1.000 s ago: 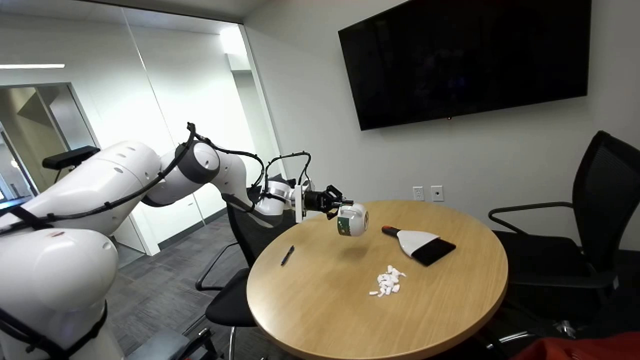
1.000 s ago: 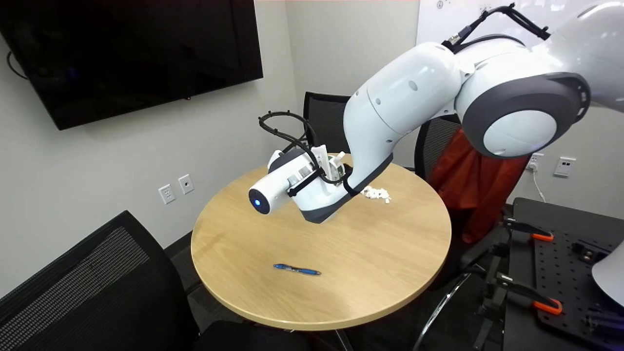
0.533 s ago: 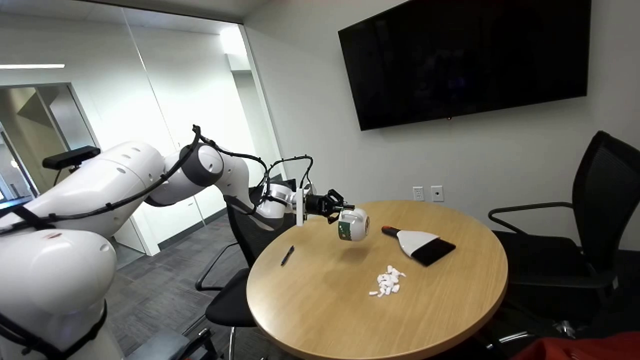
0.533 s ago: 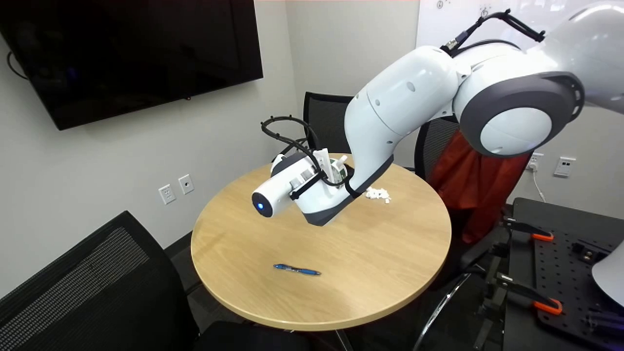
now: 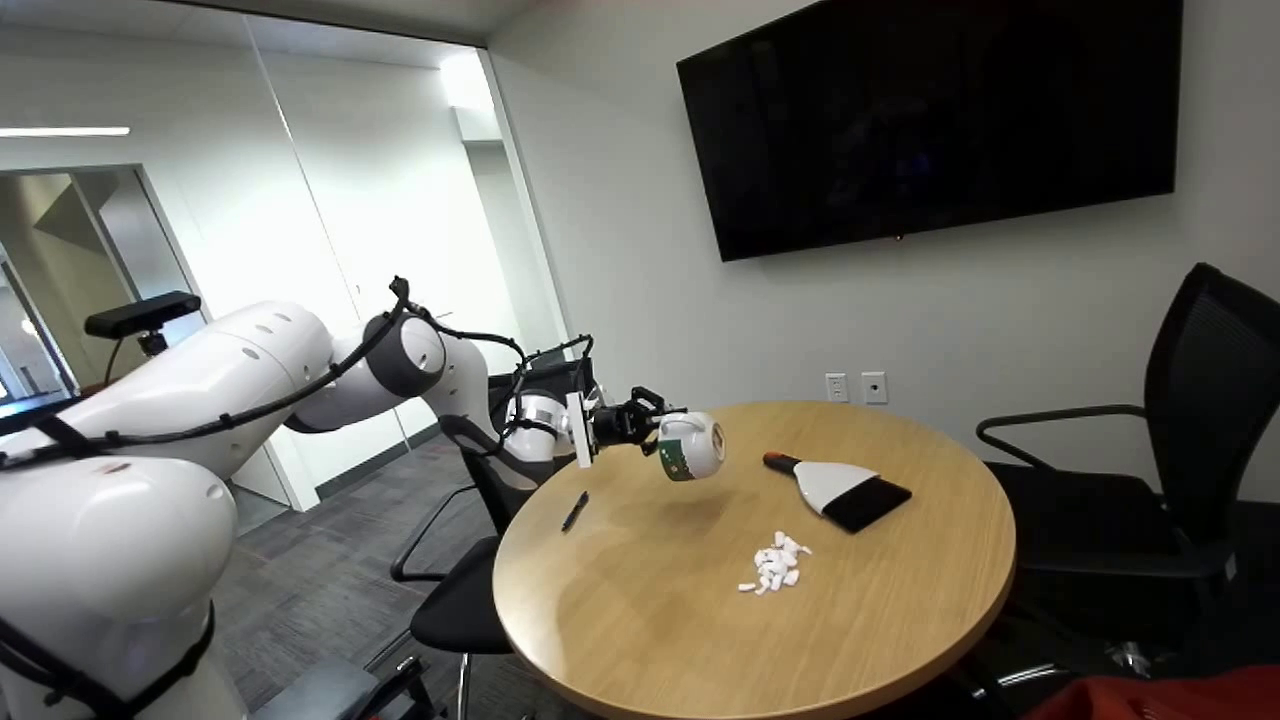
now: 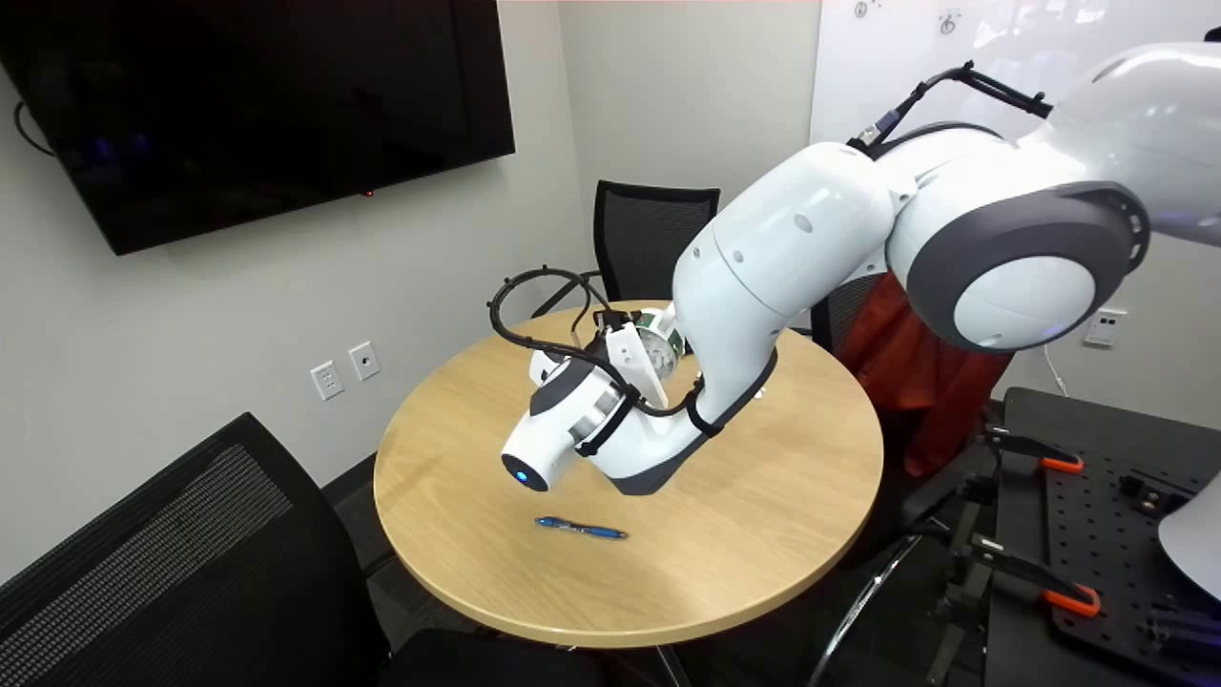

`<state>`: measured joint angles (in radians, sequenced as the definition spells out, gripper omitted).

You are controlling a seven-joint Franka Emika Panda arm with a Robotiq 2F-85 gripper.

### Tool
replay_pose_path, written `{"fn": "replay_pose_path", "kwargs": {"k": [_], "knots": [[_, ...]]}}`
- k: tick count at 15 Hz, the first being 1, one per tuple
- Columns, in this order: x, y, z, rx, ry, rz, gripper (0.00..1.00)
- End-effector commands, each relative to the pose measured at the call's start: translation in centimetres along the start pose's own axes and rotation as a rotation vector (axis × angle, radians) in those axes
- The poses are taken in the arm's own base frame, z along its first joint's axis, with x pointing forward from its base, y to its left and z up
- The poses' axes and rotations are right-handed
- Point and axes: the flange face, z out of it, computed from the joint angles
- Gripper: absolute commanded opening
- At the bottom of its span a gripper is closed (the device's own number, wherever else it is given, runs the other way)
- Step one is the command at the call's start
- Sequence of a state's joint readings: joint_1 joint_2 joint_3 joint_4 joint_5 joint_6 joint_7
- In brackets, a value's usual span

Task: Use the pen to stir the contents in the mug then empty the mug.

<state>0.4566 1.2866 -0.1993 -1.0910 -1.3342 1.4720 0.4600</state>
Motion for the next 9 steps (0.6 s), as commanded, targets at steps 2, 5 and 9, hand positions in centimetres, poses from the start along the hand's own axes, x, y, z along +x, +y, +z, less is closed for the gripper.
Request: {"fn": "replay_pose_path", "kwargs": {"k": [2,5,9], "knots": [[-0.3,0.8,-0.8,-0.185,-0.074,-0.021,0.03],[-0.4,0.2,-0.3,-0.268,-0.111,-0.054,0.03],[-0.3,-0.8,0.4,-0.352,-0.145,-0.11,0.03]]}}
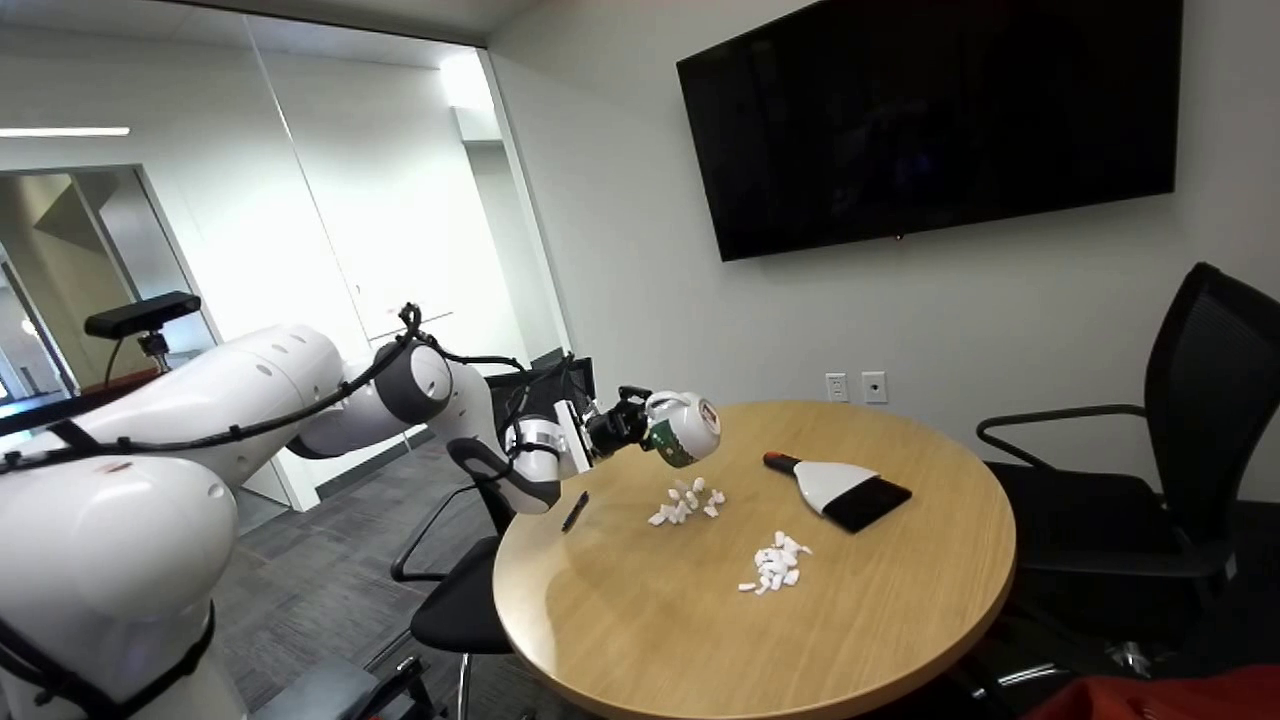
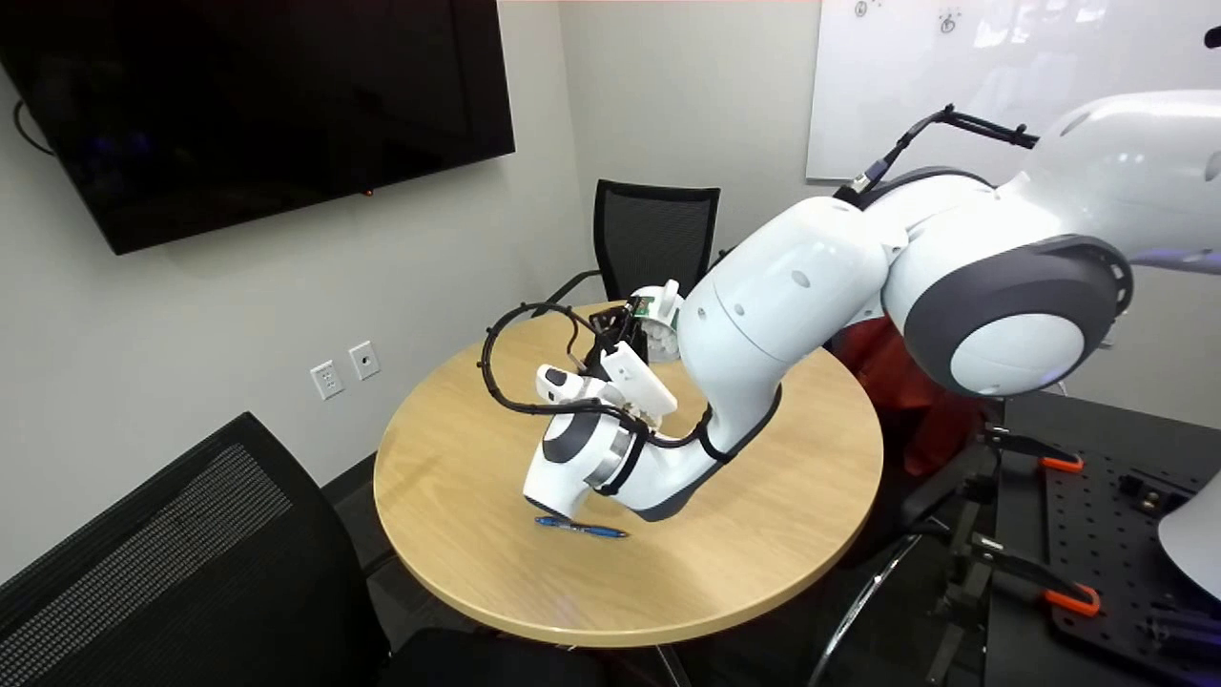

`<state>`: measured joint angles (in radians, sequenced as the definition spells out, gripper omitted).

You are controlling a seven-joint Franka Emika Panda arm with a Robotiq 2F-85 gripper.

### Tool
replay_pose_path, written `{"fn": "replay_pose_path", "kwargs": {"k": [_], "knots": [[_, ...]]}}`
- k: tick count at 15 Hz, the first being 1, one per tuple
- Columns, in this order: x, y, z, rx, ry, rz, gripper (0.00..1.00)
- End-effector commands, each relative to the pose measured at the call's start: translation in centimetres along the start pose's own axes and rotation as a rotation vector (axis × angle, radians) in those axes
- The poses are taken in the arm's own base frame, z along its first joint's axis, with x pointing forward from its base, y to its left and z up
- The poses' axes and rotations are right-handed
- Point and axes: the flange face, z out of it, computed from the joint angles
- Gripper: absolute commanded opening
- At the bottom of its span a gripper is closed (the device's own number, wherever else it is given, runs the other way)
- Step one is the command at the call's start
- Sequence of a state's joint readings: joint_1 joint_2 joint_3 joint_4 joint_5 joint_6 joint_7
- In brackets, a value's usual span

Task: Use the pen to stir the contents in the mug then empty the mug.

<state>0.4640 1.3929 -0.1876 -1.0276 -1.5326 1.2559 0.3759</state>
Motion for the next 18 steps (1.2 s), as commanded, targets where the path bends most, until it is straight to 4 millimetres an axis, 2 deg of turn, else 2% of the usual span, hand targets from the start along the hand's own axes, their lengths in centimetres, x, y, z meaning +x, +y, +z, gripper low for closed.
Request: {"fn": "replay_pose_path", "kwargs": {"k": [1,7,11,15,18], "knots": [[0.2,0.6,0.8,-0.088,-0.058,-0.045,0.03],[0.8,-0.3,1.1,-0.177,-0.066,-0.113,0.03],[0.9,0.0,1.7,-0.191,-0.063,-0.121,0.03],[1.3,0.5,2.4,-0.101,-0.032,-0.085,0.03],[1.5,1.7,2.8,0.023,-0.001,-0.017,0.03]]}}
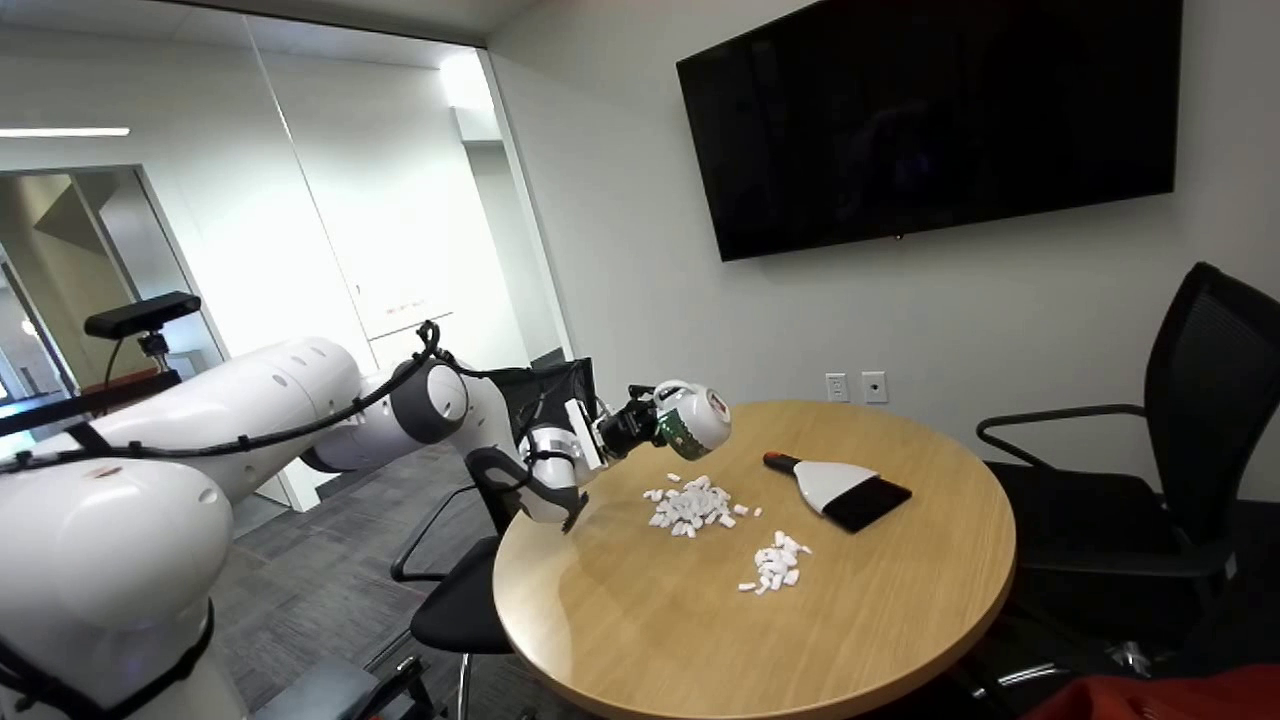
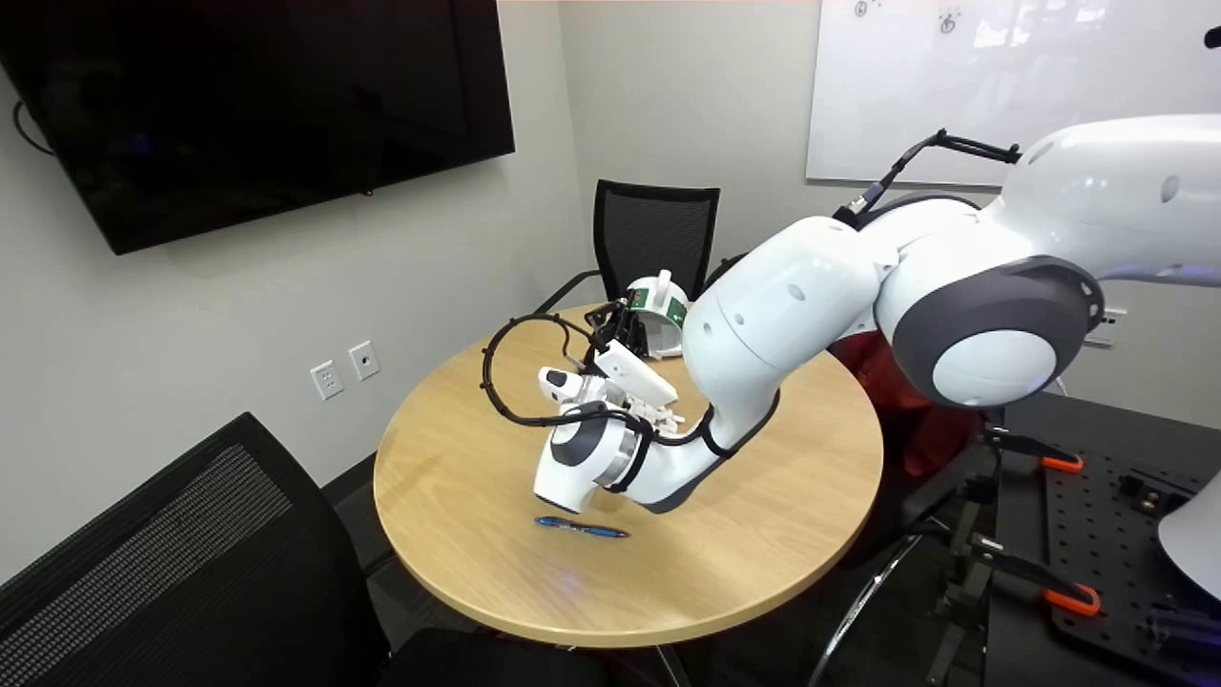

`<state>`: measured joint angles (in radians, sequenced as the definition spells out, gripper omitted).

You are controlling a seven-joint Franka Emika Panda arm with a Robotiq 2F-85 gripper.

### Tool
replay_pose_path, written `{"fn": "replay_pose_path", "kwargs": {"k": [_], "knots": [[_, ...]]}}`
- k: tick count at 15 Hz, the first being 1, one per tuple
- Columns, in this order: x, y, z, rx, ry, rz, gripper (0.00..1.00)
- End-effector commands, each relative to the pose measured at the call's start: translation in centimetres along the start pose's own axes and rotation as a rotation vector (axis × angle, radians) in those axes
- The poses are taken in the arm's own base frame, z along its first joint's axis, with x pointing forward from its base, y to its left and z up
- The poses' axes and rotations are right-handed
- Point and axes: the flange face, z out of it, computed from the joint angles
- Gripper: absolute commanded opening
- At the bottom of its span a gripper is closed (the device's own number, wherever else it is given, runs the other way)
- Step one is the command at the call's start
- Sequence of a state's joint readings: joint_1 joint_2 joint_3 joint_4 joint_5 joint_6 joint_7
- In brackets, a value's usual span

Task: Use the pen to stir the contents in the mug then empty the mug.

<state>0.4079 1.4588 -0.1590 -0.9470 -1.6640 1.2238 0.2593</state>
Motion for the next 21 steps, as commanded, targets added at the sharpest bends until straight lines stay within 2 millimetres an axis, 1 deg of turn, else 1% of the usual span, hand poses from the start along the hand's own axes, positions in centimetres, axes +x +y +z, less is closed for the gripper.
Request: {"fn": "replay_pose_path", "kwargs": {"k": [1,6,12,17,21], "knots": [[-0.1,3.1,1.6,0.146,0.024,0.092,0.03],[0.4,5.6,2.1,0.332,0.127,0.202,0.03],[1.2,8.9,3.3,0.556,0.243,0.354,0.03],[1.4,10.7,3.7,0.669,0.283,0.466,0.03],[1.6,11.7,3.8,0.795,0.298,0.545,0.03]]}}
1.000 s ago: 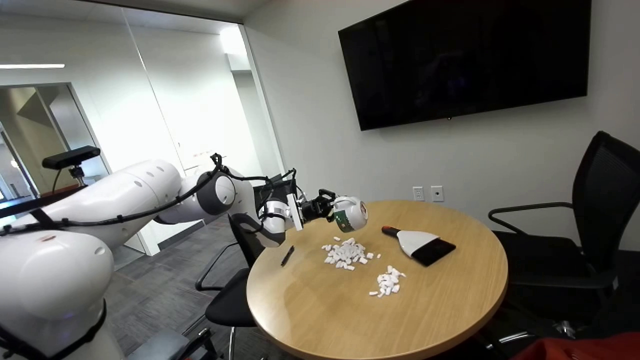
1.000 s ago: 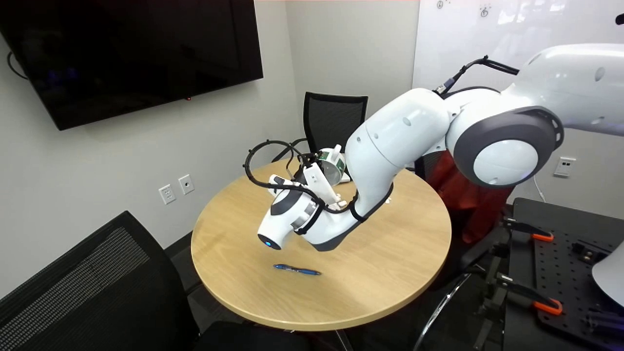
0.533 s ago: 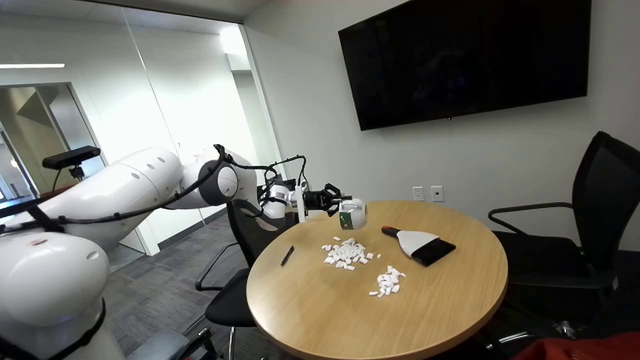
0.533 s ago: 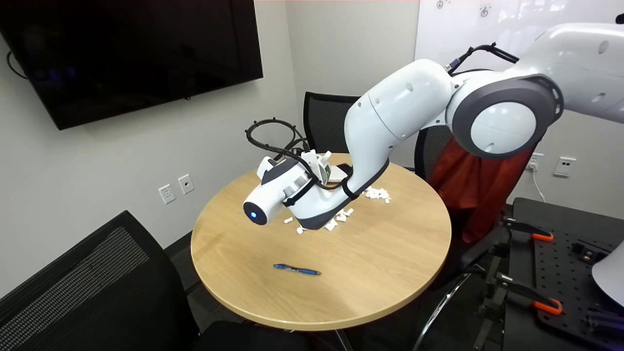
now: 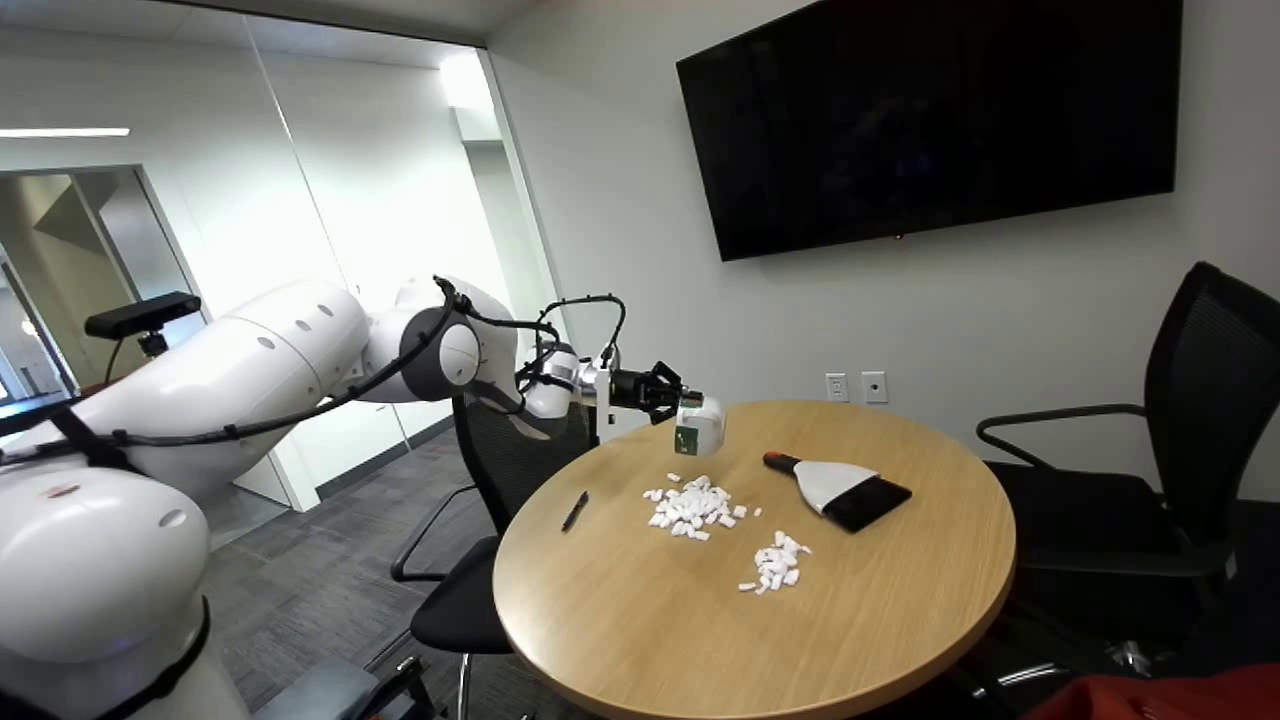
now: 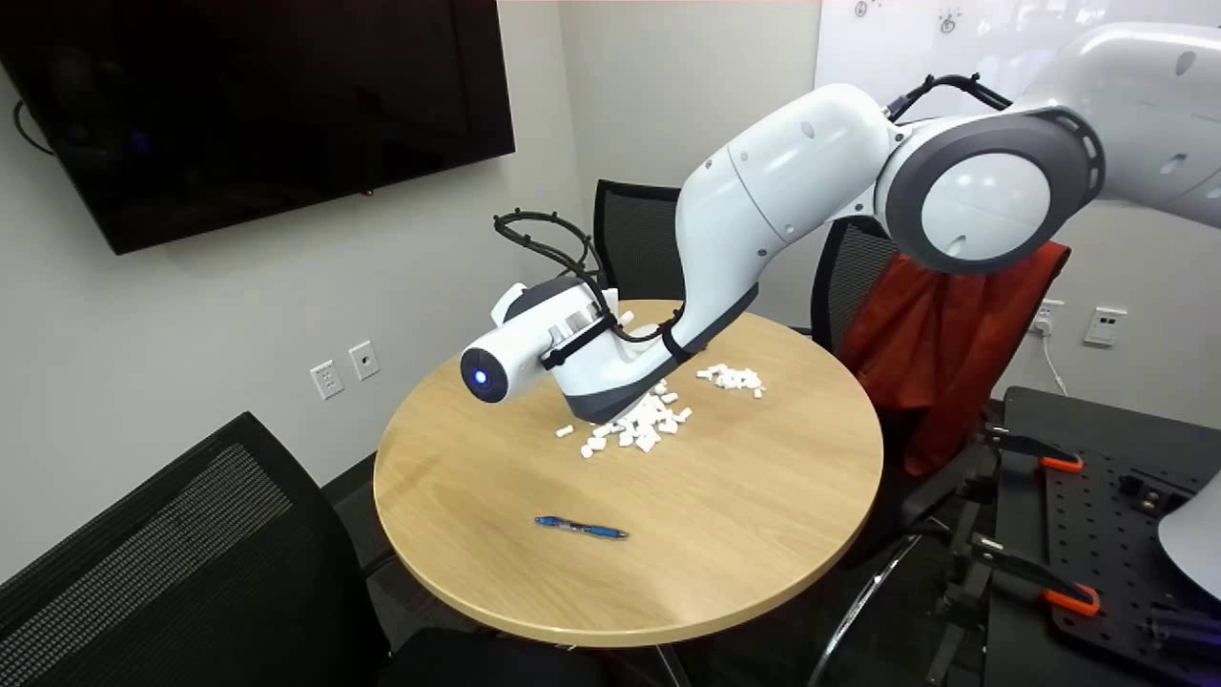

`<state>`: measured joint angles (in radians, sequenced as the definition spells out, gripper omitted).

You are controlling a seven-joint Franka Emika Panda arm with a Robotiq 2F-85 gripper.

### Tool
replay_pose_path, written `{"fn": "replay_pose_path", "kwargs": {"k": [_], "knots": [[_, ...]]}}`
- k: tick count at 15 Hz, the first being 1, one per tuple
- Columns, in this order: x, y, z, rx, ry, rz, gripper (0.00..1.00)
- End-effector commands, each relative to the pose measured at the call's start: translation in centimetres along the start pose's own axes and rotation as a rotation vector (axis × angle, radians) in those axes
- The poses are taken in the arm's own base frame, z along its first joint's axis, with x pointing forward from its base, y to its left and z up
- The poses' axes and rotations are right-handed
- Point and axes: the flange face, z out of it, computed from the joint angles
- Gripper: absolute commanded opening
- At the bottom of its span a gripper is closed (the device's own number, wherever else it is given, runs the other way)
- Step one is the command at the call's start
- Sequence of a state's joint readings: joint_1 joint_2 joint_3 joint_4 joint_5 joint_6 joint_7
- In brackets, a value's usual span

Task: Use the pen to stir the contents in the mug then empty the mug.

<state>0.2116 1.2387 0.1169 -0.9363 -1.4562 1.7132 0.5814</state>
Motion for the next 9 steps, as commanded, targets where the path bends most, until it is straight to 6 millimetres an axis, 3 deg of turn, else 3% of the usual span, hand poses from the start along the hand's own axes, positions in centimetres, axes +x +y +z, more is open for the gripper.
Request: {"fn": "replay_pose_path", "kwargs": {"k": [1,9], "knots": [[0.5,2.4,-0.8,0.106,0.021,0.087,0.03],[2.0,2.3,-2.7,0.33,0.124,0.171,0.03]]}}
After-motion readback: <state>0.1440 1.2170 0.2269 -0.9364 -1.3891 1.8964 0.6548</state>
